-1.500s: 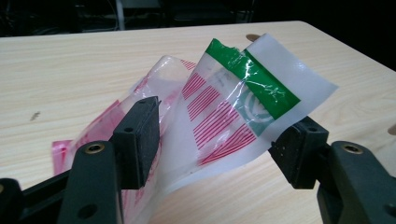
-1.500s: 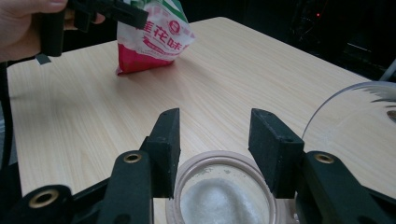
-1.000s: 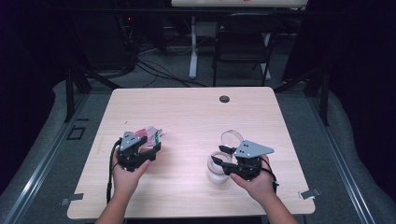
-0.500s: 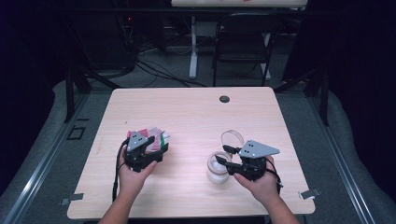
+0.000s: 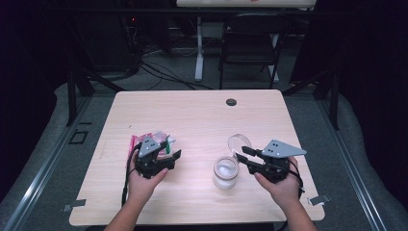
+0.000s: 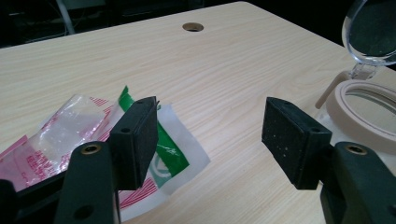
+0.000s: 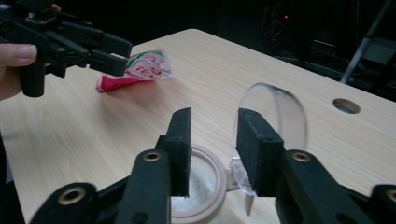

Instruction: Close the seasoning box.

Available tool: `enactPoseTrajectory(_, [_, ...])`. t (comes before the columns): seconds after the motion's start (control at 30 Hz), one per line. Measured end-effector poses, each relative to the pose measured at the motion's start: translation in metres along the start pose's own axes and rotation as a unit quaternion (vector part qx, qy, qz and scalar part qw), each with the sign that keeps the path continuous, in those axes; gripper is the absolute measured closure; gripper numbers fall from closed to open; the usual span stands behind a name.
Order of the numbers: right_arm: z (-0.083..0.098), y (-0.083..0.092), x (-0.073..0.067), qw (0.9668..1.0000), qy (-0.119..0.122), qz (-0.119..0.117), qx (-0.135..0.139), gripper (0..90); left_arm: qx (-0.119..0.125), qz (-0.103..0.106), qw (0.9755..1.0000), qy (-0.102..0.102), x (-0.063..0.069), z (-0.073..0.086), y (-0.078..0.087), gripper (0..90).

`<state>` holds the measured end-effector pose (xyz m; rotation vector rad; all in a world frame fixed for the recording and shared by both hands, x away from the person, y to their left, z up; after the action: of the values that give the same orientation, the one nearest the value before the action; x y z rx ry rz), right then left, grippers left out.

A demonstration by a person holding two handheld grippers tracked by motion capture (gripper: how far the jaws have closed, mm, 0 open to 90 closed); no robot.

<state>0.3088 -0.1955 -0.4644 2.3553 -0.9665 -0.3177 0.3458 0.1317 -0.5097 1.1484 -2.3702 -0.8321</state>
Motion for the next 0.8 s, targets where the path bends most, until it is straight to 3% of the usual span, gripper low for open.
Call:
enactPoseTrajectory(0.27, [0.003,0.008,0.016,0.9995,-0.020,0.025,0.002,83.3,-0.002,0.005,1.0000,-0.007,0.005,0.001,0.000,36.5])
enactPoseTrajectory(0.33, [0.005,0.007,0.021,0.9986,-0.026,0.047,0.002,86.8,-0.003,0.007,0.9999,-0.007,0.006,0.002,0.000,36.5])
enactPoseTrajectory(0.53, [0.010,0.011,0.039,0.9949,-0.058,0.080,0.020,90.0,-0.006,0.009,0.9999,-0.012,0.010,0.002,0.002,36.5])
enactPoseTrajectory(0.6, [0.013,0.009,0.045,0.9937,-0.069,0.088,0.012,90.0,-0.005,0.010,0.9999,-0.013,0.012,0.003,0.002,36.5])
enactPoseTrajectory(0.7, [0.021,-0.001,0.053,0.9929,-0.090,0.078,-0.004,90.0,-0.003,0.008,0.9999,-0.014,0.014,0.003,0.003,36.5])
enactPoseTrajectory(0.8, [0.022,-0.010,0.054,0.9933,-0.094,0.067,-0.010,90.0,-0.004,0.004,0.9999,-0.015,0.014,0.004,0.005,36.5])
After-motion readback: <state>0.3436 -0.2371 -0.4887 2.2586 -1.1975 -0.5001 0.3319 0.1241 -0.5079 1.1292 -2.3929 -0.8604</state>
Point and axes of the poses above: each handheld gripper's, and its own axes: y roughly backward along the jaws, z roughly out of its underside, x roughly to its right, the point moved 3 cm from there along -y, roughly forward along the jaws, and after that the axes turned 13 degrees about -x, right-handed, at the moved point
